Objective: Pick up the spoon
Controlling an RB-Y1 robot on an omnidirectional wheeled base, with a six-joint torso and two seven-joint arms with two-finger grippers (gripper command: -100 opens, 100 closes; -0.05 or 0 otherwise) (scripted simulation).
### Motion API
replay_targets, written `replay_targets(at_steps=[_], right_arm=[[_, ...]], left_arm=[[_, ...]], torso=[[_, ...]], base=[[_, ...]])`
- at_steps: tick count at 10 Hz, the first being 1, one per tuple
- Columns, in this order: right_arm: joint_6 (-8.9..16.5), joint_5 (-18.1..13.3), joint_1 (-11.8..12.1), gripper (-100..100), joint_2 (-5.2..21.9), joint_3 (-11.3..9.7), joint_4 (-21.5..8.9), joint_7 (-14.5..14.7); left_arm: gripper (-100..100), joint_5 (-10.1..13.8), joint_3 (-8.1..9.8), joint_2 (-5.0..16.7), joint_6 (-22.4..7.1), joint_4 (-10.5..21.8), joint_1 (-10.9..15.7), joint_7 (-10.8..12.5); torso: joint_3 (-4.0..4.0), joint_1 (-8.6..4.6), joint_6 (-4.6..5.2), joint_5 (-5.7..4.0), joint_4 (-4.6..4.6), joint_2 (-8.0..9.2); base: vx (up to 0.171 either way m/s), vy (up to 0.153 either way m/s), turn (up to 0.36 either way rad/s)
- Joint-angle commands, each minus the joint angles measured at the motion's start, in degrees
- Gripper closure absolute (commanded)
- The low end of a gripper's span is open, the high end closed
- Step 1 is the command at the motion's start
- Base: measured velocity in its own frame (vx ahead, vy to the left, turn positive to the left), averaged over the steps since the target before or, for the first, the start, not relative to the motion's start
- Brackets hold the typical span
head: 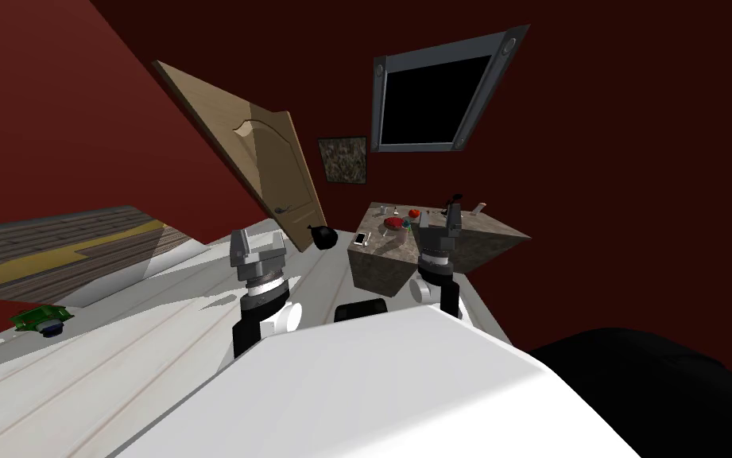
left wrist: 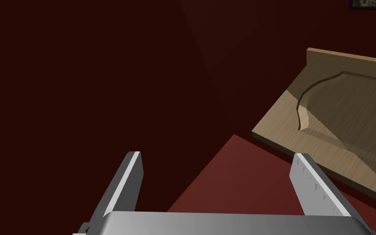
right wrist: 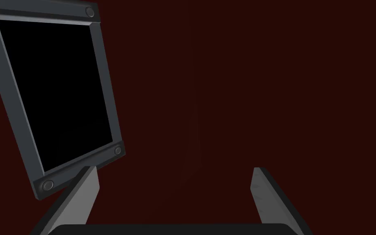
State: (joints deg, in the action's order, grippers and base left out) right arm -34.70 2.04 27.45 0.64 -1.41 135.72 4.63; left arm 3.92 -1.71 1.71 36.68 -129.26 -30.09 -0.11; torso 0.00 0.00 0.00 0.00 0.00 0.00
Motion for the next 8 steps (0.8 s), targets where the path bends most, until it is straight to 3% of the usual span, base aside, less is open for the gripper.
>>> replay_targets(at_steps=[1, 7, 8], right_arm=[[0.2, -0.6, 0.6, -100, 2.0, 0.4, -0.4, 0.4], [2.3, -6.6, 6.7, -100, 12.2, 4.4, -4.6, 3.8], [2.3, -6.6, 6.7, -100, 12.9, 4.4, -4.6, 3.8]], left_arm=[[0, 0.0, 0.0, 0.0, 0.0, 0.0, 0.0, 0.0], [0, 0.0, 0.0, 0.0, 0.0, 0.0, 0.0, 0.0], [0, 0.0, 0.0, 0.0, 0.0, 0.0, 0.0, 0.0]], torso=[[0.0, 0.0, 0.0, 0.0, 0.0, 0.0], [0.12, 0.01, -0.01, 0.0, 0.04, 0.2], [0.13, 0.02, 0.0, 0.0, 0.05, 0.22]], base=[[-0.006, 0.003, 0.055], [-0.038, 0.009, 0.11], [-0.039, 0.008, 0.034]])
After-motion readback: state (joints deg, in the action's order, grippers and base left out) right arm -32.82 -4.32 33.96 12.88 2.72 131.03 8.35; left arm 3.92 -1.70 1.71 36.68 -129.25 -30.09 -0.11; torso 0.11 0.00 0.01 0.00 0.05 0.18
